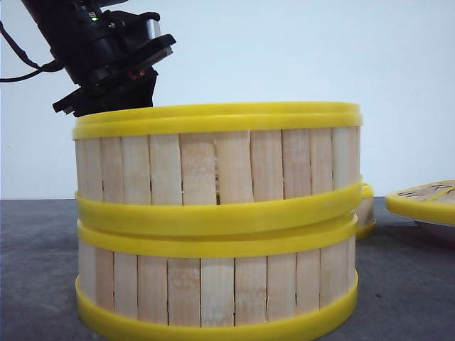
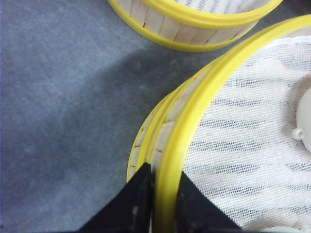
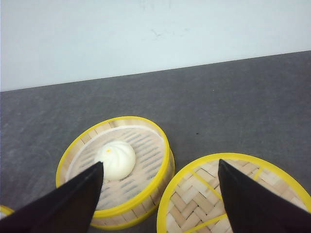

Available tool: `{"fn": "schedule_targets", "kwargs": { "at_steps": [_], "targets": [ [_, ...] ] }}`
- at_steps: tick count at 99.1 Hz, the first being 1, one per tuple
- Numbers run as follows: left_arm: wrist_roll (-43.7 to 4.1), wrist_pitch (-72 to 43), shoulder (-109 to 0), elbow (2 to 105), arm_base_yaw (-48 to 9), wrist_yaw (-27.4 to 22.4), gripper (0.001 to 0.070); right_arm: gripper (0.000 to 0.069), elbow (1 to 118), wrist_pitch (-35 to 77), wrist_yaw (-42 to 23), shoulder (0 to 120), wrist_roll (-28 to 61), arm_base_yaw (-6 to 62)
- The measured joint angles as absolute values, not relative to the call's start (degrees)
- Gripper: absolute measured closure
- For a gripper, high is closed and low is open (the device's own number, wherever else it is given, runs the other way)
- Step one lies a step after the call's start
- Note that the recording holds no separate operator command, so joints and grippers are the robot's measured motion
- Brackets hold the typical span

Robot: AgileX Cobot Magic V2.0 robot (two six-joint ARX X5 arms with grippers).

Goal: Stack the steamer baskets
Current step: 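Lower the basket onto the front basket and open the left gripper, then move the right gripper down to the rim of the remaining basket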

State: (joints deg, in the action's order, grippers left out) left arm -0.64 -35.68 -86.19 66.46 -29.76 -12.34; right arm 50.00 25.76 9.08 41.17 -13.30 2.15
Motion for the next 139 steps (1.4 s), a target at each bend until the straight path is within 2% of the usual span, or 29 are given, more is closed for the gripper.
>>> {"fn": "schedule_targets", "kwargs": {
  "at_steps": [51, 59, 73, 81, 104, 119, 139],
  "targets": [
    [-1.0, -34.9, -88.8, 66.5, -29.6, -12.3, 0.0681, 0.0225, 50.0, 26.3, 9.1, 41.2, -13.3, 2.2],
    [-1.1, -34.5, -88.9, 66.5, -29.6, -12.6, 0.0631, 0.0225, 50.0, 26.3, 9.1, 41.2, -13.3, 2.2],
    [-1.1, -34.0, -89.0, 66.5, -29.6, -12.9, 0.0433, 0.0225, 50.0, 26.3, 10.5, 41.2, -13.3, 2.2],
    [-1.1, -33.1, -89.0, 66.5, -29.6, -12.8, 0.0388, 0.0225, 50.0, 26.4, 10.5, 41.2, -13.3, 2.2],
    [-1.1, -30.8, -87.0, 66.5, -28.9, -12.8, 0.0363, 0.0225, 50.0, 26.4, 11.0, 42.0, -13.3, 2.2],
    [-1.2, -28.1, -77.6, 66.5, -27.6, -12.8, 0.0363, 0.0225, 50.9, 25.9, 14.0, 46.7, -13.9, 2.2],
    [-1.1, -27.4, -65.0, 66.5, -25.5, -10.4, 0.0363, 0.0225, 56.8, 26.0, 16.8, 59.9, -14.0, 2.2]
  ]
}}
